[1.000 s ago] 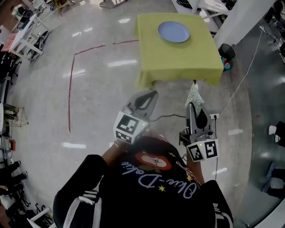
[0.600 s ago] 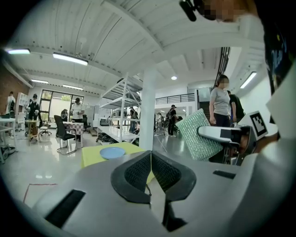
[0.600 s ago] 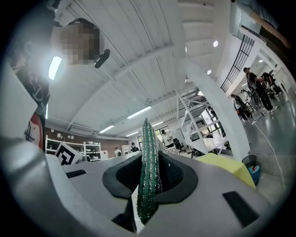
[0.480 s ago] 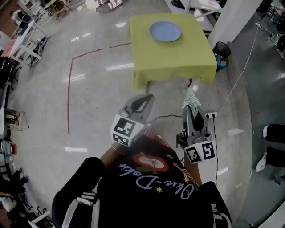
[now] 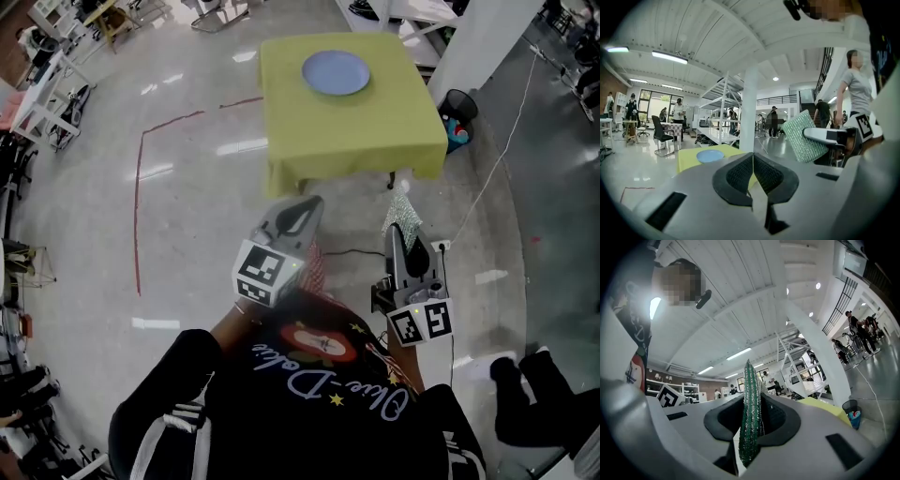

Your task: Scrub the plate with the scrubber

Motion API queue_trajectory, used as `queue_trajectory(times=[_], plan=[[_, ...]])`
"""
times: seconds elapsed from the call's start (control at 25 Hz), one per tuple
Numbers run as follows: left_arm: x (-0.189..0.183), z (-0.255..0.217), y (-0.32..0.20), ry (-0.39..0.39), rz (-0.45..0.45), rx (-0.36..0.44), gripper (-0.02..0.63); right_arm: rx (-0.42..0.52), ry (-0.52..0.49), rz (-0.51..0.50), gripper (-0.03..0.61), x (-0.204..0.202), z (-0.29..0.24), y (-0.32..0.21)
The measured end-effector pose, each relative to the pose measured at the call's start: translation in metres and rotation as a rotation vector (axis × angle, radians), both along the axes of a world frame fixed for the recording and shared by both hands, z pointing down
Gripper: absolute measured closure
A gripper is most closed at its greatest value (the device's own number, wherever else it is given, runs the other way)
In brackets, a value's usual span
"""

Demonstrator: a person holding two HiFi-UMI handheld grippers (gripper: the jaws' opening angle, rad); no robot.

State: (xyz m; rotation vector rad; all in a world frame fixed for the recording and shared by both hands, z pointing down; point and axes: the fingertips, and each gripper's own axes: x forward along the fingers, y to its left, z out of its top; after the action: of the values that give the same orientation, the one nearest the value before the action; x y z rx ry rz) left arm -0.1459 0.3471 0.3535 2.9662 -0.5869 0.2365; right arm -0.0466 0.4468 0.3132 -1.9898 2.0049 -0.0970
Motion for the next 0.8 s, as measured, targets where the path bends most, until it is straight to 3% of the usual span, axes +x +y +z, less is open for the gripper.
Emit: queue_trajectory(times=[0.6,0.8], plan=[[0.083,0.002,-0.089,0.021,0.061,-0.032,0.609,-0.032,0.030,0.030,0.517,0.068,-0.002,-0.086],[0.093,0.007,-0.125,0.004,0.066,-0.036,0.609,-0.039,0.030,0.026,0.517,0.079,0.000,-0.125]])
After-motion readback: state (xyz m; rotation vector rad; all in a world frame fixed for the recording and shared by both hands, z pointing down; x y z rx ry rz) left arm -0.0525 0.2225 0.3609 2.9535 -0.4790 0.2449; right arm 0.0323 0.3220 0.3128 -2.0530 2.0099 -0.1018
